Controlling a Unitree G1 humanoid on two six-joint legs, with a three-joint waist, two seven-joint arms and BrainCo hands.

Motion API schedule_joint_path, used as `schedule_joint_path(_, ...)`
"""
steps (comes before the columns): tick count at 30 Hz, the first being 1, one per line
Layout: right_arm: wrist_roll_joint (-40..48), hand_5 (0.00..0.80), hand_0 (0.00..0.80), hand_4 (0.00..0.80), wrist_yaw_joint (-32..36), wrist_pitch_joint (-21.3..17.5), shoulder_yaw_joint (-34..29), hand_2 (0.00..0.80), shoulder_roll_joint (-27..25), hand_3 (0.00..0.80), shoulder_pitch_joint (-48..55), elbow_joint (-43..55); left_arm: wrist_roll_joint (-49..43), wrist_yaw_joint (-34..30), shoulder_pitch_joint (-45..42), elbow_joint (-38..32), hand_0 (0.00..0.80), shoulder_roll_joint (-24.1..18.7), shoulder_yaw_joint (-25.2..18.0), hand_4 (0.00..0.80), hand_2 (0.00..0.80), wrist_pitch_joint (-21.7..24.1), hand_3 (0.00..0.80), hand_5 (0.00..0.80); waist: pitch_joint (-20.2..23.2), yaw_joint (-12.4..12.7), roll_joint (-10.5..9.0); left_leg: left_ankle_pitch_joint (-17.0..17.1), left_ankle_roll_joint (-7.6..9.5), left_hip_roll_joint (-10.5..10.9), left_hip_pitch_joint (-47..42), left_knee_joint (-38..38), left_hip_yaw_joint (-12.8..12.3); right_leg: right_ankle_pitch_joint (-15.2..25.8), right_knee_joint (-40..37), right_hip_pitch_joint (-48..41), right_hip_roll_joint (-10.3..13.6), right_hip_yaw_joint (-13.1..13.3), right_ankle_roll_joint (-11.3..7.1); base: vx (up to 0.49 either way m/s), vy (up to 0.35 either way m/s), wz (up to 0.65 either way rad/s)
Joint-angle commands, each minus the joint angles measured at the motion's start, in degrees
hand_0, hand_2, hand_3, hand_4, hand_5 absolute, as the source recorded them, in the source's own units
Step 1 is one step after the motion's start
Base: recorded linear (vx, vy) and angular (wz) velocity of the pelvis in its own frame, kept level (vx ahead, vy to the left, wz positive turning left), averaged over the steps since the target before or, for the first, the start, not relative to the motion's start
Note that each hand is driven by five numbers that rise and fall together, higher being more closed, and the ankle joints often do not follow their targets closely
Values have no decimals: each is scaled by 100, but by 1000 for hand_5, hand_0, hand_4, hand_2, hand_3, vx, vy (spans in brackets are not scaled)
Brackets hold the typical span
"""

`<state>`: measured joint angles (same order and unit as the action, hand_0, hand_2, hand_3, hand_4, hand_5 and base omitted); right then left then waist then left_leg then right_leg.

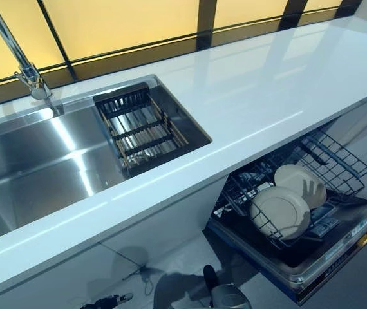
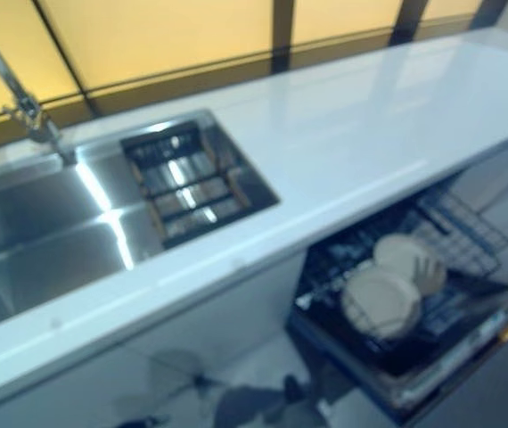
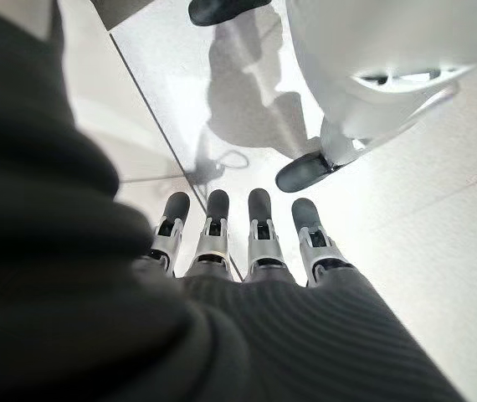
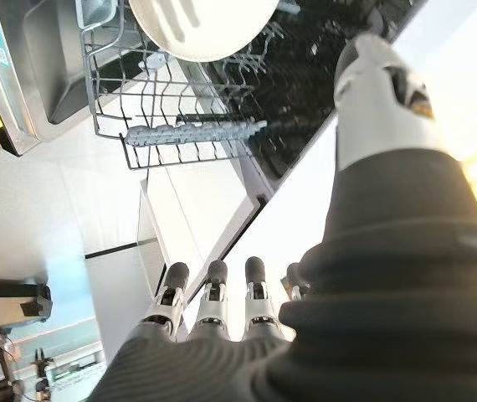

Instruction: Take plates into dishwasher

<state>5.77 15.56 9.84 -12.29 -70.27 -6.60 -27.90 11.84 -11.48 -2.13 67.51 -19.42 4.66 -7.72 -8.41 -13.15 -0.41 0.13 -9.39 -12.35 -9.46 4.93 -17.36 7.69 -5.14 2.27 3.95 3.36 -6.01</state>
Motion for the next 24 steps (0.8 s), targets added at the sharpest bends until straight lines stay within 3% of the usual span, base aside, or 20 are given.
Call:
schedule_joint_path(1, 25, 0, 0, 0, -371, 46, -438, 0, 278, 0, 11, -87, -223, 286, 183, 355, 0, -455, -123, 0, 0, -90, 0, 0, 57, 131, -325, 185, 104, -328, -122, 7, 450, -364, 334, -93, 39, -270, -155, -81, -286, 5)
schedule_joint_path(3, 91, 0, 0, 0, -623, 212, -540, 0, 354, 0, 73, -294, -197, 281, 280, 195, 0, -520, -129, 0, 0, -8, 0, 0, -108, 259, -311, 450, 26, -311, 336, 7, 626, -357, 214, -189, -61, -355, -111, -208, -240, 16)
schedule_joint_path(5, 250, 0, 0, 0, -790, 188, -501, 0, 315, 0, 27, -591, -106, 165, 408, 162, 0, -580, -120, 0, 0, 190, 0, 0, -249, 310, -301, 502, 17, -253, 364, 7, 609, -321, 194, -173, -55, -494, -77, -276, -112, 37)
schedule_joint_path(8, 379, 0, 0, 0, -848, 121, -572, 0, 171, 0, -85, -1111, 197, 114, 627, -79, 0, -539, -95, 0, 0, 339, 0, 0, -282, 207, -320, 224, 30, -48, 14, -705, 241, -116, 147, -1, 104, -856, 84, -351, -36, 32)
schedule_joint_path(10, 361, 0, 0, 0, -893, 78, -669, 0, 137, 0, 43, -1307, 272, 84, 790, -110, 0, -571, -43, 0, 0, 456, 0, 0, -217, 88, -308, 135, 96, 70, -122, -1210, 294, -56, 218, 206, 110, -948, 208, -340, -64, 62)
schedule_joint_path(12, 385, 0, 0, 0, -935, -13, -816, 0, 185, 0, 235, -1413, 286, 38, 955, -246, 0, -645, -44, 0, 0, 368, 0, 0, -147, -63, -245, 44, 137, 289, -389, -1783, 503, 12, 283, 479, 26, -1017, 315, -374, -72, 47)
schedule_joint_path(14, 269, 0, 0, 0, -892, -105, -869, 0, 188, 0, 246, -1561, 401, 97, 1098, -354, 0, -681, 14, 0, 0, 205, 0, 0, -151, -156, -164, -235, 235, 630, -525, -2111, 836, 68, 435, 853, -51, -991, 343, -434, -14, -6)
schedule_joint_path(15, 306, 0, 0, 0, -962, -81, -814, 0, 192, 0, 195, -1595, 426, 106, 1176, -363, 0, -710, 36, 0, 0, 157, 0, 0, -220, -177, -127, -449, 317, 758, -512, -1994, 867, 88, 617, 1050, -89, -982, 319, -552, 38, 7)
schedule_joint_path(16, 401, 0, 0, 0, -1105, -63, -628, 0, 196, 0, 7, -1727, 476, 182, 1340, -301, 0, -733, 70, 0, 0, 61, 0, 0, -312, -265, -105, -941, 467, 770, -535, -1691, 574, 137, 873, 1386, -57, -984, 212, -606, 60, 37)
schedule_joint_path(17, 392, 0, 0, 0, -1087, -140, -563, 0, 186, 0, -158, -1950, 483, 234, 1436, -244, 0, -772, 73, 0, 0, -36, 0, 0, -342, -340, -124, -1189, 516, 774, -697, -1515, 290, 255, 909, 1576, 52, -1098, 100, -582, 70, 61)
schedule_joint_path(18, 373, 0, 0, 0, -1090, -154, -506, 0, 189, 0, -283, -2053, 508, 298, 1497, -222, 0, -790, 103, 0, 0, -107, 0, 0, -399, -326, -115, -1502, 645, 828, -764, -1427, 304, 318, 946, 1697, 67, -1155, 34, -508, 72, 68)
schedule_joint_path(20, 408, 0, 0, 0, -1195, -120, -119, 0, 214, 0, -688, -2214, 572, 479, 1467, -66, 0, -798, 92, 0, 0, -29, 0, 0, -456, -255, -95, -1715, 774, 1027, -778, -1350, 553, 439, 1027, 1963, 79, -1213, -47, -585, 75, 51)
schedule_joint_path(22, 378, 0, 0, 0, -1112, -5, 118, 0, 268, 0, -912, -2205, 699, 658, 1349, -59, 0, -789, -14, 0, 0, -2, 0, 0, -458, -136, -164, -1962, 906, 1163, -719, -1530, 636, 536, 921, 1933, 153, -1261, -112, -567, 7, 11)
schedule_joint_path(24, 439, 0, 0, 0, -1099, -17, 249, 0, 284, 0, -989, -2293, 575, 705, 1104, -122, 0, -786, -189, 0, 0, 33, 0, 0, -406, 24, -168, -1960, 905, 1233, -724, -1668, 705, 531, 755, 1806, 156, -1446, -85, -470, -2, -15)
